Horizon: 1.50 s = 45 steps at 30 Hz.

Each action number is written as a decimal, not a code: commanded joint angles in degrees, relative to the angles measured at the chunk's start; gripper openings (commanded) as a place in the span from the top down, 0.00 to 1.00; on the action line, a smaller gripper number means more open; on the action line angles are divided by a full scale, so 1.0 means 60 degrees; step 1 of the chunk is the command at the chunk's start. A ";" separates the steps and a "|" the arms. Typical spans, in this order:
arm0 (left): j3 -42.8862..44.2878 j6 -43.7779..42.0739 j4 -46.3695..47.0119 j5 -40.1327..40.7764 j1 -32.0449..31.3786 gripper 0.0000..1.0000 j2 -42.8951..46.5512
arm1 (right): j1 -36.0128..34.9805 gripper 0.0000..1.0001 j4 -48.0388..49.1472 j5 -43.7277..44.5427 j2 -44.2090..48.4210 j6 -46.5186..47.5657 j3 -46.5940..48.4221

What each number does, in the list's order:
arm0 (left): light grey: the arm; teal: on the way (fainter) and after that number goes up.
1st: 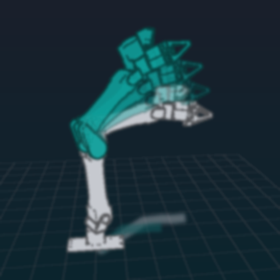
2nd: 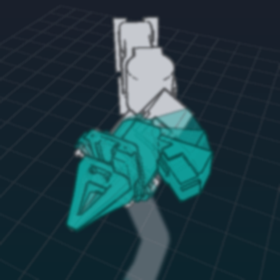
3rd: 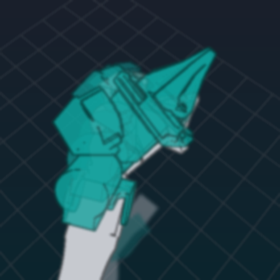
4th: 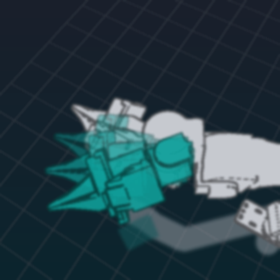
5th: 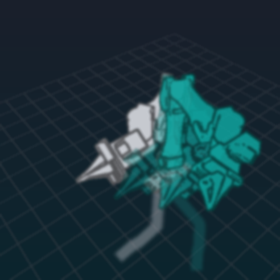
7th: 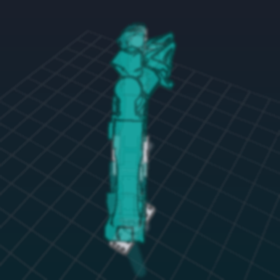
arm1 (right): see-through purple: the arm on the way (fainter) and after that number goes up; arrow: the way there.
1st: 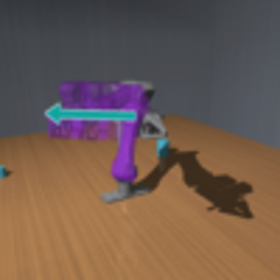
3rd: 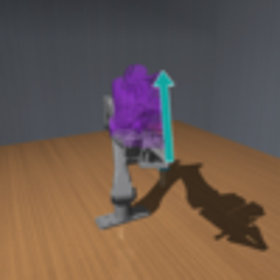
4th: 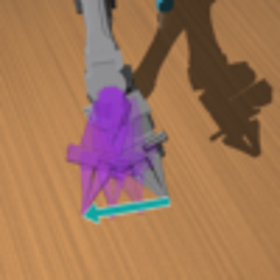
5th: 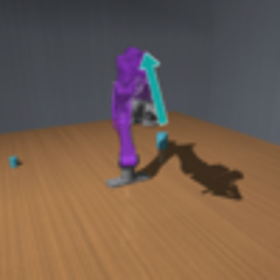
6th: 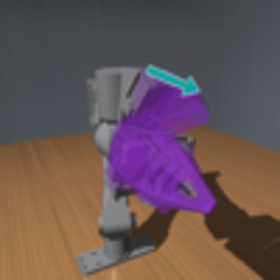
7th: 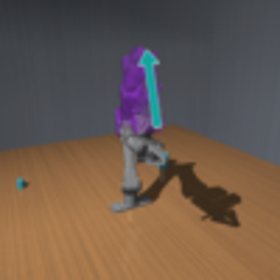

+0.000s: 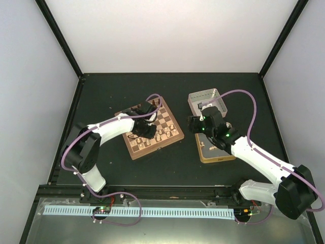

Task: Set up the chess pieces on the board
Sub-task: Place the chess piece on the chessboard.

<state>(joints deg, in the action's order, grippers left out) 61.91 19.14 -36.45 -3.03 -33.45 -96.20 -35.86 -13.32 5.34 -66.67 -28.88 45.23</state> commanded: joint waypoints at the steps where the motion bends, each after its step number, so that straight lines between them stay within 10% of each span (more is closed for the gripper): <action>1: 0.0469 -0.0205 -0.0216 -0.0125 -0.0063 0.79 -0.0210 | 0.0075 0.35 -0.0144 0.0559 0.0098 -0.0222 -0.0061; 15: 0.0447 -0.0302 -0.0560 -0.0074 -0.0061 0.88 -0.0033 | 0.0145 0.35 -0.0181 0.0657 0.0058 -0.0312 -0.0093; 45: 0.0436 0.0000 0.0282 -0.0303 -0.0046 0.63 0.2188 | 0.1860 0.44 -0.3426 -0.0277 -0.0785 -0.1158 -0.0329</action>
<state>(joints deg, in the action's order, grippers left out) 66.00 18.70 -38.09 -3.22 -33.45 -87.99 -25.19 -27.86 7.20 -69.21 -36.51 43.97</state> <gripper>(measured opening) 0.368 0.570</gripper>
